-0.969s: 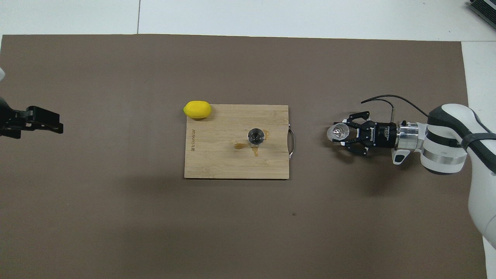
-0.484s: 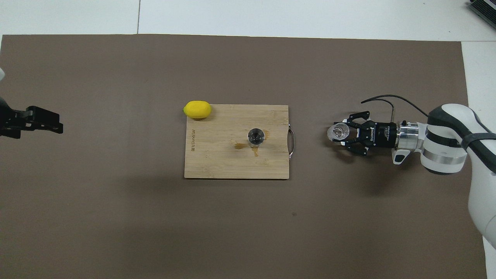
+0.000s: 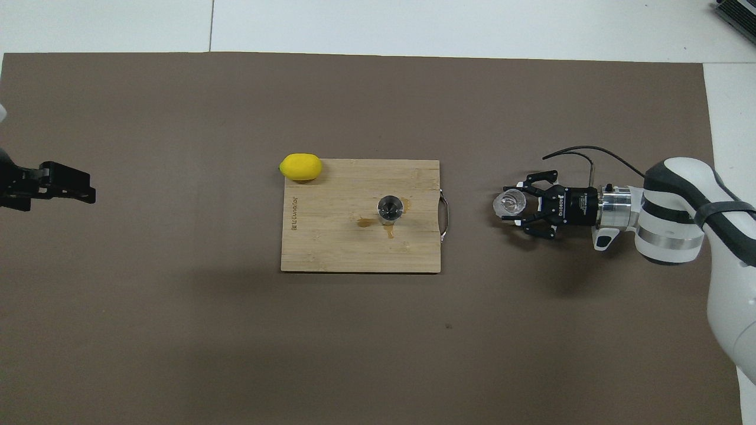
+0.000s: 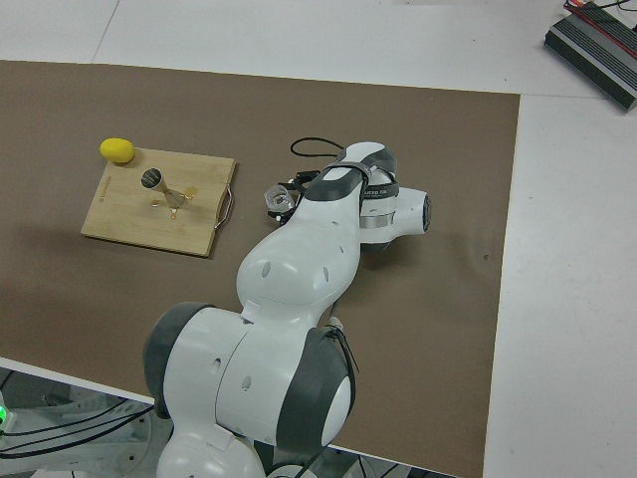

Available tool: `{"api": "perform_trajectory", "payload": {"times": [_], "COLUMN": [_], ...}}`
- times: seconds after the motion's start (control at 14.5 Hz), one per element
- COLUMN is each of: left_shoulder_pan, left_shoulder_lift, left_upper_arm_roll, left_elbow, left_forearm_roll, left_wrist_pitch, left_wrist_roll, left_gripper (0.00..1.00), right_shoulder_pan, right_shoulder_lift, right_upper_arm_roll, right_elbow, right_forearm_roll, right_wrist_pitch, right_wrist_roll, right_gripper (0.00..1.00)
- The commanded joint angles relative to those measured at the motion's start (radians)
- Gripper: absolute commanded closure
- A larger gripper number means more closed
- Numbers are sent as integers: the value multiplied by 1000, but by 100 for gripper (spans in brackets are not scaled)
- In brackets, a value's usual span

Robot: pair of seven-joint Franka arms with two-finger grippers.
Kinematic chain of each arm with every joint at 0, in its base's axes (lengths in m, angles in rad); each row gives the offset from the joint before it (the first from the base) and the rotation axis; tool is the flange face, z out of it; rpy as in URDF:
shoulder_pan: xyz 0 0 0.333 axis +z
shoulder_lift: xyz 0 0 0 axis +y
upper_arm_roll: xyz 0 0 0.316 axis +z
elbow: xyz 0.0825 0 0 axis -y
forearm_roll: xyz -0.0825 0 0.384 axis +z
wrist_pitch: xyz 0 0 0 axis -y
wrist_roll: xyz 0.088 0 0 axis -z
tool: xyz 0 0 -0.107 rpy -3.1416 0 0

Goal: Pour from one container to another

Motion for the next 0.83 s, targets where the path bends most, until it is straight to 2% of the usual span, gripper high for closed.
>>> {"api": "perform_trajectory", "payload": {"times": [0.0,0.14,0.42,0.76], "left_shoulder_pan": [6,6,8,9], "left_shoulder_lift": [-13,-13,-13,-13], "left_upper_arm_roll": [-6,-6,-6,-6], "left_elbow": [-8,-8,-10,-10], "left_forearm_roll": [19,19,19,19], "left_wrist_pitch": [8,17,17,19], "left_wrist_roll": [-10,-8,-8,-7], "left_gripper": [0,0,0,0], "right_shoulder_pan": [-6,-2,3,43], "right_shoulder_lift": [8,-16,-108,-297], "right_upper_arm_roll": [2,0,-3,-4], "right_elbow": [23,37,50,45], "right_forearm_roll": [-21,-50,-199,-534], "right_wrist_pitch": [-19,-36,-20,40], "right_wrist_roll": [-9,22,62,105], "right_gripper": [3,2,1,1]}}
